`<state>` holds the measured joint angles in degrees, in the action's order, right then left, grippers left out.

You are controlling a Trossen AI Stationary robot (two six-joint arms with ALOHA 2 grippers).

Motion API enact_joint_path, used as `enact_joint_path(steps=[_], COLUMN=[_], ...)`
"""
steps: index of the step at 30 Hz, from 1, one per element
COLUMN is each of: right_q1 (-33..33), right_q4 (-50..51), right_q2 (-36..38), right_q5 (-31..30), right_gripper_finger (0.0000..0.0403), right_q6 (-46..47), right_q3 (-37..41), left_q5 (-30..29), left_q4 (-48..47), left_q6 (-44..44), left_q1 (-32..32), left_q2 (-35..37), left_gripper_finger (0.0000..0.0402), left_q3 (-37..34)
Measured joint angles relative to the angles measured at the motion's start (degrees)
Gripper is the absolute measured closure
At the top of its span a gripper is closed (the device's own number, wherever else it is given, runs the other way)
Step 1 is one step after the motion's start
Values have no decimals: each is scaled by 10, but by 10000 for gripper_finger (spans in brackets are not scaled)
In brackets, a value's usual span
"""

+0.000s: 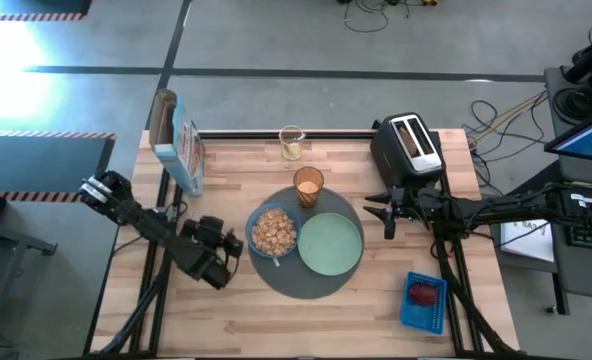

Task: Arrange a breakfast setting
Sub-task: Put the toasted bread on the green plate

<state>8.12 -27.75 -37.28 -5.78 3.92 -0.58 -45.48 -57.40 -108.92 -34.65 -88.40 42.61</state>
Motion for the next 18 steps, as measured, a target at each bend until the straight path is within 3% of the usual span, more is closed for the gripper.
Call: enact_joint_path(steps=[6, 11, 18], right_q1=[0, 0, 0], right_q4=[0, 0, 0], right_q2=[0, 0, 0], right_q5=[0, 0, 0], right_gripper_finger=[268, 268, 268], right_q6=[0, 0, 1], right_q3=[0, 0, 0], left_q5=[-29, -73, -78], left_q4=[5, 10, 52], left_q6=[166, 241, 380], left_q1=[-34, -54, -89], left_q2=[-11, -33, -53], left_gripper_finger=[175, 175, 175], left_q3=[90, 163, 240])
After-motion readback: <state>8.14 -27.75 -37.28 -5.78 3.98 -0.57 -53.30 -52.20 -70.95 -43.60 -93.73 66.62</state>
